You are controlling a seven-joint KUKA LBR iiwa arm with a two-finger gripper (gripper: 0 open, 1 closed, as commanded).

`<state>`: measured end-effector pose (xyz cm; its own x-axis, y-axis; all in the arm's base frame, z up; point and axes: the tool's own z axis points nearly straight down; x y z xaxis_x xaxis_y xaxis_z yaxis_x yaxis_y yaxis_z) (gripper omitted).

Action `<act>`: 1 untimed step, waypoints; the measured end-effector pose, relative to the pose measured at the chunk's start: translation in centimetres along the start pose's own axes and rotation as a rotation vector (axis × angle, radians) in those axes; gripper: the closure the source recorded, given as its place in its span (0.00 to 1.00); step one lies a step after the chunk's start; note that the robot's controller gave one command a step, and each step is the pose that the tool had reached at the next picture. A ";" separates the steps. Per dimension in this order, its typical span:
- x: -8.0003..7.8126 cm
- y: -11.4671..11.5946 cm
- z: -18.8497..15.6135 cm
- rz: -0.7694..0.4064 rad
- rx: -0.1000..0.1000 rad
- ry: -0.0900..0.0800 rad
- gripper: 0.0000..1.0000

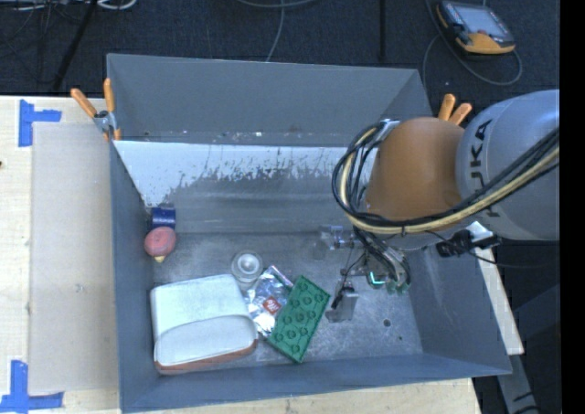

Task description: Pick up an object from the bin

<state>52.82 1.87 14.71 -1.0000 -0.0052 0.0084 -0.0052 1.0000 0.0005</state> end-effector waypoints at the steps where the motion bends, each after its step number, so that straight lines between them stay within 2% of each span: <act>1: 0.2 1.4 7.6 0.069 0.000 -0.001 0.00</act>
Offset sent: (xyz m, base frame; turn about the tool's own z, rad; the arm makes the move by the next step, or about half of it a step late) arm -0.0004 0.0127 -0.0710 0.0693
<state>52.57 3.25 7.12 -0.9979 0.0635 0.0079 0.0635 0.9980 0.0004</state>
